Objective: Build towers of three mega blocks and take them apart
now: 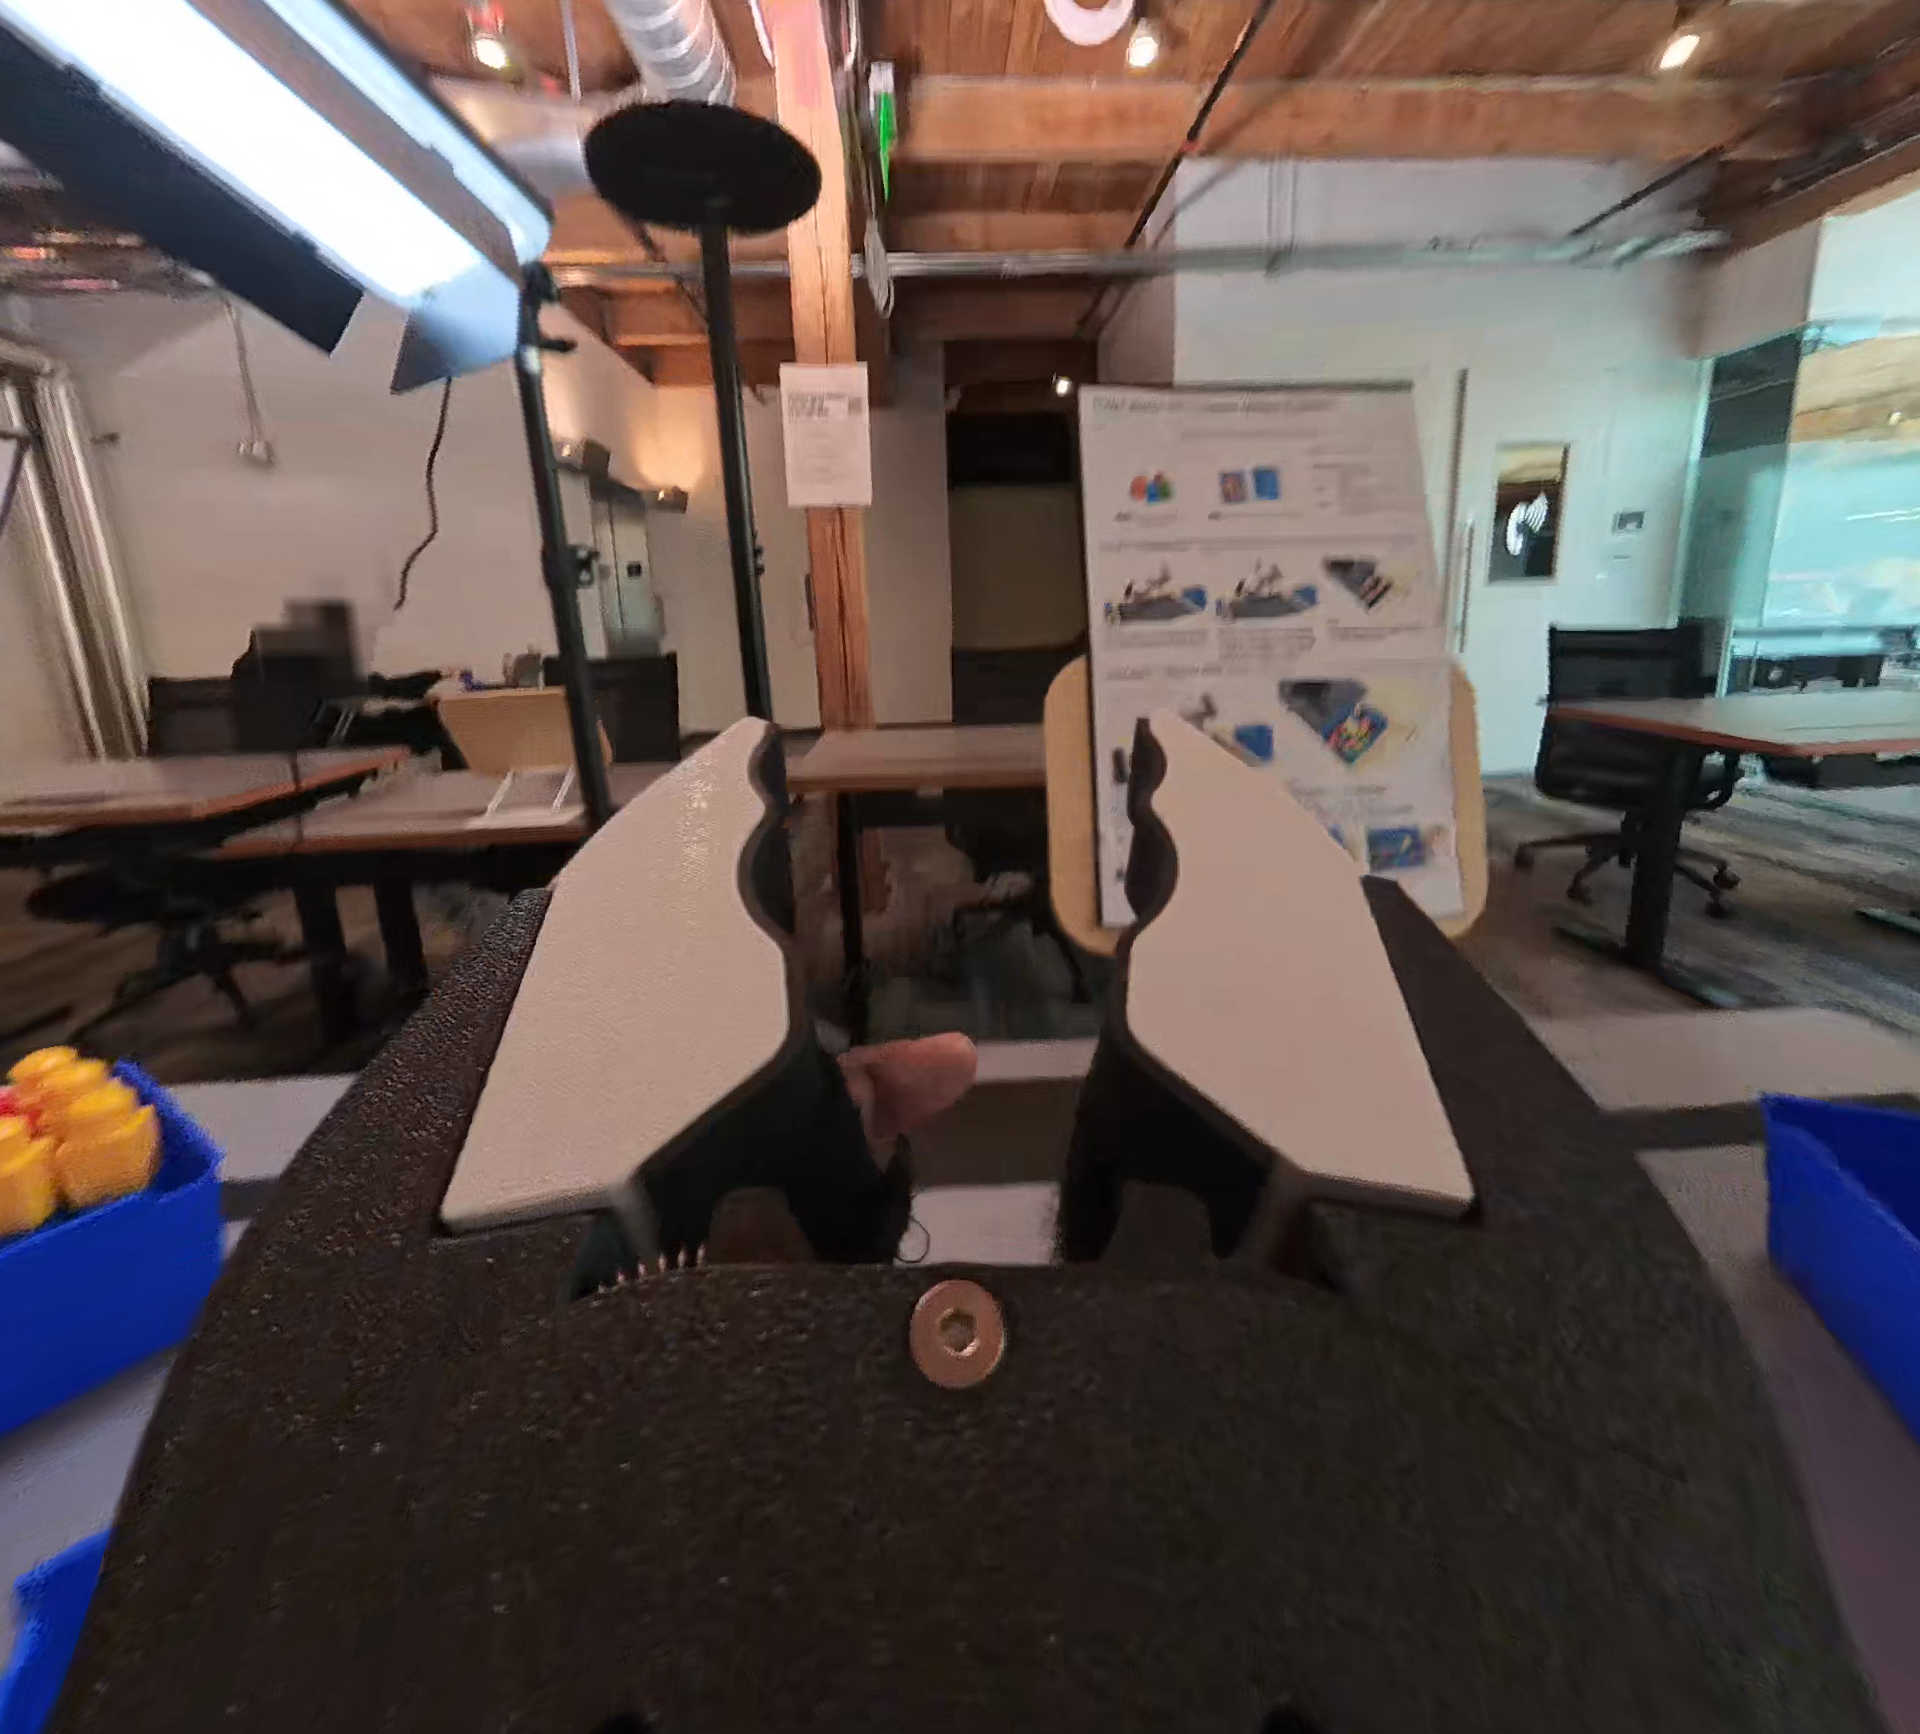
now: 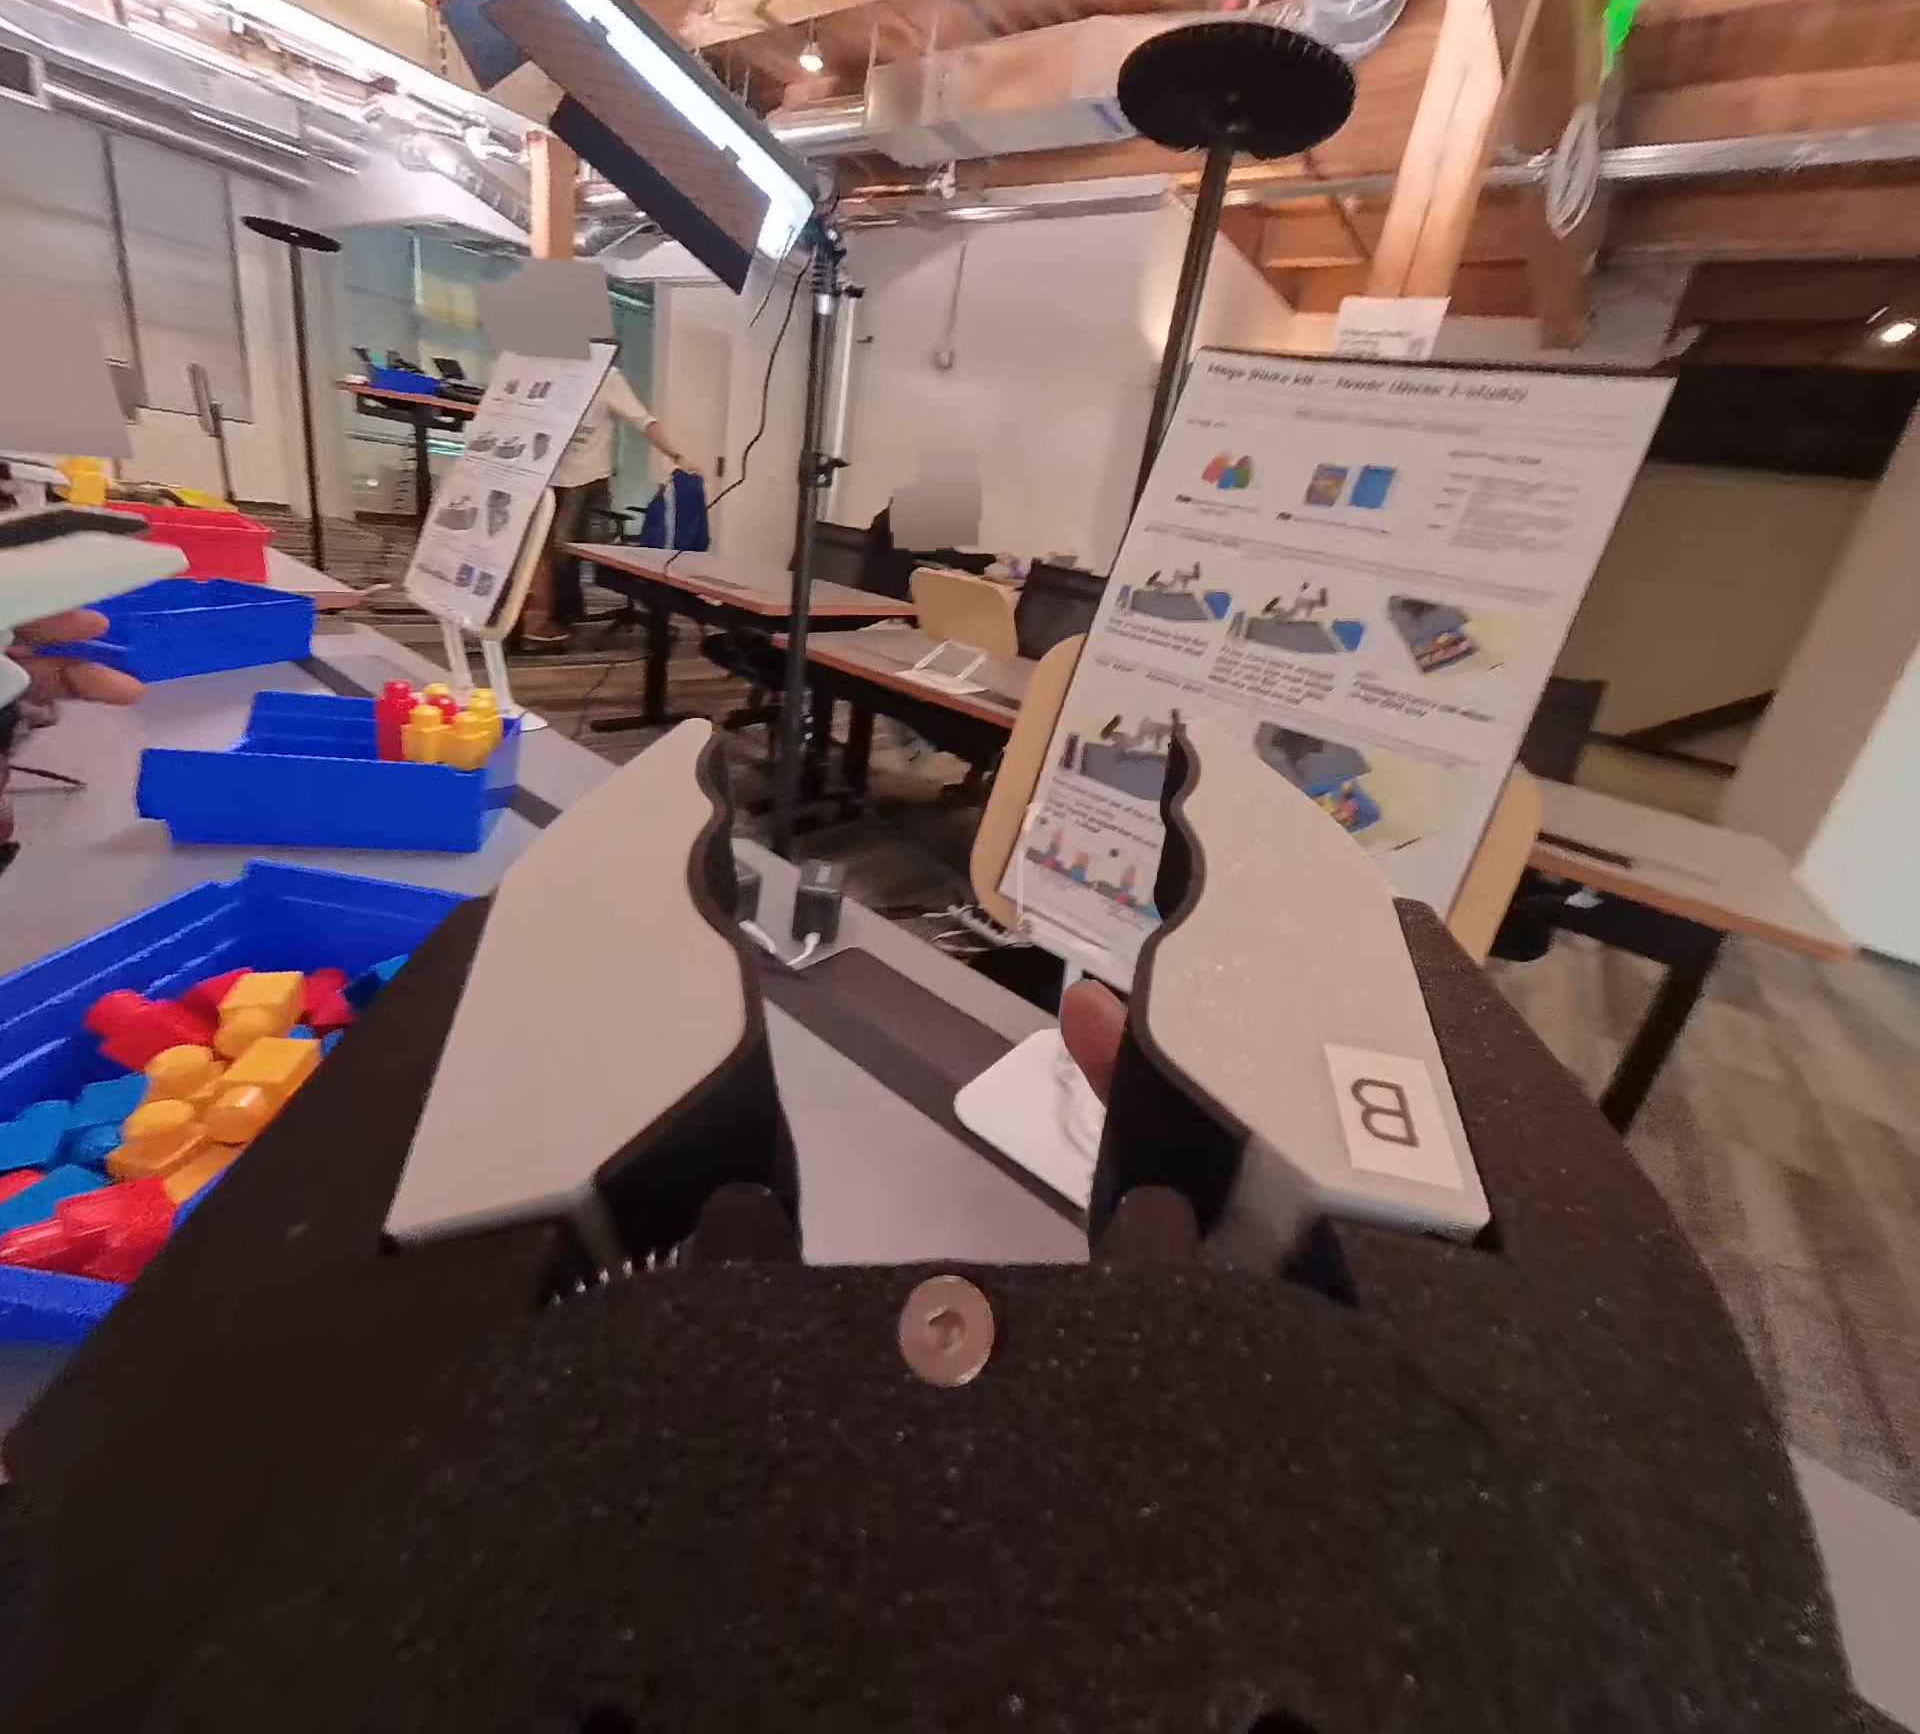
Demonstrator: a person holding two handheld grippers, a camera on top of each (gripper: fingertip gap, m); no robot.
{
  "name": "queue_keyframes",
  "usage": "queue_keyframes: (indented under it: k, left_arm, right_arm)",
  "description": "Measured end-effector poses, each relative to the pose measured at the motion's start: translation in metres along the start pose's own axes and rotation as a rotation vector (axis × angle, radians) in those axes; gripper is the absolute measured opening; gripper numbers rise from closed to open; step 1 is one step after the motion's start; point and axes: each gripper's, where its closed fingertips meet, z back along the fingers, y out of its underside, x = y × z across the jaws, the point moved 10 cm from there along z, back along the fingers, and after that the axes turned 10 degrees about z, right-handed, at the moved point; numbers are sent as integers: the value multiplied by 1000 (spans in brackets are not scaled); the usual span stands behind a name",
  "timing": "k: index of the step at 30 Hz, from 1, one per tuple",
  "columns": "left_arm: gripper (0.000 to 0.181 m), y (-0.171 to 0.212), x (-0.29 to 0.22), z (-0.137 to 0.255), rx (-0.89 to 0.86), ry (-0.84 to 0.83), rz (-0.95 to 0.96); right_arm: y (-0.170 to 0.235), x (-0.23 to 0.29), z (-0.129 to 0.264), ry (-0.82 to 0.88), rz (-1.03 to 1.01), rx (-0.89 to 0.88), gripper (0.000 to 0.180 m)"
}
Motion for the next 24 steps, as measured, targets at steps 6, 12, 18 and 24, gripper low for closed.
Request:
queue_keyframes:
  k: [6, 12, 18, 24]
  left_arm:
    - [56, 50, 79, 2, 475, -277, -203]
    - [63, 182, 148, -12, 1294, -357, -144]
    - [59, 214, 164, -7, 1419, -499, -328]
    - [55, 224, 188, -10, 1389, -655, -278]
  right_arm:
    - [67, -5, -3, -30, -146, -43, 69]
    - [68, -31, 15, 55, -373, -180, 56]
    - [60, -40, 37, 179, -336, -252, 51]
    - [59, -46, 48, 240, -288, -236, 50]
